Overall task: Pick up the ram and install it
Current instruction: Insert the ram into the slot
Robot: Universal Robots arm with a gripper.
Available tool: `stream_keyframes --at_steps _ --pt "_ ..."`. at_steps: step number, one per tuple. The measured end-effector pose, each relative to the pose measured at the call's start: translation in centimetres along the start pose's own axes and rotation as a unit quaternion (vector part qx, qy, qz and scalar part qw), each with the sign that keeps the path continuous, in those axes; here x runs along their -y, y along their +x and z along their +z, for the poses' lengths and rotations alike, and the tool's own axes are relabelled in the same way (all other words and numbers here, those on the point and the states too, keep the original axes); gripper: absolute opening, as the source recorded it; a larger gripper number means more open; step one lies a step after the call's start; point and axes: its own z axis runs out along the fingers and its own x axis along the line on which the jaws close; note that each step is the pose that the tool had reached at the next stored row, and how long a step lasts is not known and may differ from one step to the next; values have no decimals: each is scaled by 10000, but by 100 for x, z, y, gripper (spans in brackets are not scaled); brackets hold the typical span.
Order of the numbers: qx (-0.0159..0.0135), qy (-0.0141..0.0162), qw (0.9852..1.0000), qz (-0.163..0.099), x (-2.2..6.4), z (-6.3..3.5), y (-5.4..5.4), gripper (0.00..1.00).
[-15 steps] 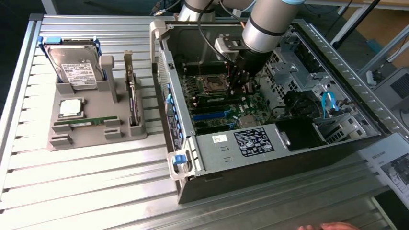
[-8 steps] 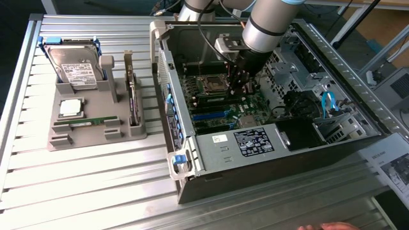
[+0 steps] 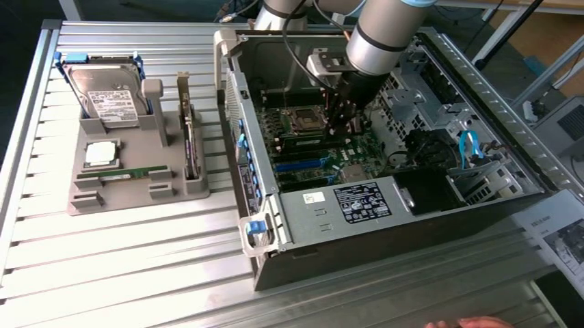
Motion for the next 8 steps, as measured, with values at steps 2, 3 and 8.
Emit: stream_keyframes --at_steps 2,3,8 --pt "0 0 10000 0 0 3 0 12" --pt "0 0 10000 0 0 4 1 12" --pt "1 1 10000 0 1 19 1 12"
